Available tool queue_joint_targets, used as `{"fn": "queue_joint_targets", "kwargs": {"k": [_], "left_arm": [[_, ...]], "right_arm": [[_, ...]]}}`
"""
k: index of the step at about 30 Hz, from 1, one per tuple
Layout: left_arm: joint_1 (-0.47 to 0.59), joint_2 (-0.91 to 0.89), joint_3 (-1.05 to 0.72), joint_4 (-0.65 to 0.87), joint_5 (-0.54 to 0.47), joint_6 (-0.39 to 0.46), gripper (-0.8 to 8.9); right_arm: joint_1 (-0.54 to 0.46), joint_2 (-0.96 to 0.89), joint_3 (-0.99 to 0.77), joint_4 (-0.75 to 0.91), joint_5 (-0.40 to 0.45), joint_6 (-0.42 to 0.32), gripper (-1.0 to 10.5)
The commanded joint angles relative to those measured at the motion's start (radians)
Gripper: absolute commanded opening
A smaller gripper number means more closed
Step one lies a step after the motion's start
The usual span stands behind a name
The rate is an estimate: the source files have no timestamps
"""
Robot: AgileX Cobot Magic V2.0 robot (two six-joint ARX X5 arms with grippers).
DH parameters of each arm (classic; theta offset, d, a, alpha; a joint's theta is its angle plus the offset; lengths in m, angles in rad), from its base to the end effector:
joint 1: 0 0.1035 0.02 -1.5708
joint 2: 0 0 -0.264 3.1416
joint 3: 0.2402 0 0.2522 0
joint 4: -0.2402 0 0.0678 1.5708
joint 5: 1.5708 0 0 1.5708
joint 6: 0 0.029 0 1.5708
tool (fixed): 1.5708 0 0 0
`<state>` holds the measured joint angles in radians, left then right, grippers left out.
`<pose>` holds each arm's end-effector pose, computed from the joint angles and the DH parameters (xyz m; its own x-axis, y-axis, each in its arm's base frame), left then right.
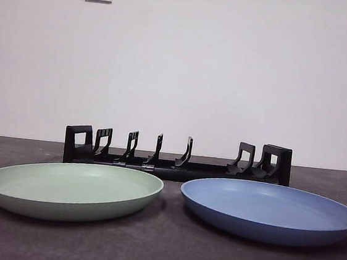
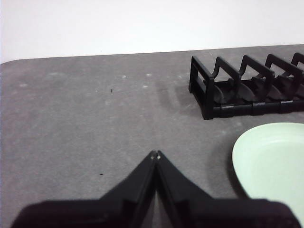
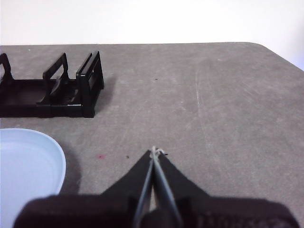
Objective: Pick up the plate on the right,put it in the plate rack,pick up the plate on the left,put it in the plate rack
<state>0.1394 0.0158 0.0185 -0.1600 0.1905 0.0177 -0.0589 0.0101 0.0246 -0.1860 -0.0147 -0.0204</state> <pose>0.0957 0.0079 0.1532 0.9867 -0.0528 -0.1538 0.0515 0.9986 -0.0122 0.0953 -0.0052 0.1532 0.9844 -0.0433 -0.1706 0.0409 0.9990 -0.0176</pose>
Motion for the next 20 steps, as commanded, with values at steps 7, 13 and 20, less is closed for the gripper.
{"fn": "queue_joint_targets", "kwargs": {"k": [7, 13, 20], "left_arm": [[0.003, 0.001, 0.011, 0.041, 0.097, -0.202, -0.06], [0.003, 0.032, 0.084, 0.018, 0.129, -0.298, -0.06], [0.003, 0.148, 0.23, -0.032, 0.24, -0.302, -0.06]], "right_arm": [[0.0, -0.001, 0.002, 0.063, -0.024, 0.197, -0.1], [0.0, 0.011, 0.092, 0.074, -0.038, 0.257, -0.1], [0.0, 0.117, 0.29, -0.025, -0.094, 0.256, -0.1]]}}
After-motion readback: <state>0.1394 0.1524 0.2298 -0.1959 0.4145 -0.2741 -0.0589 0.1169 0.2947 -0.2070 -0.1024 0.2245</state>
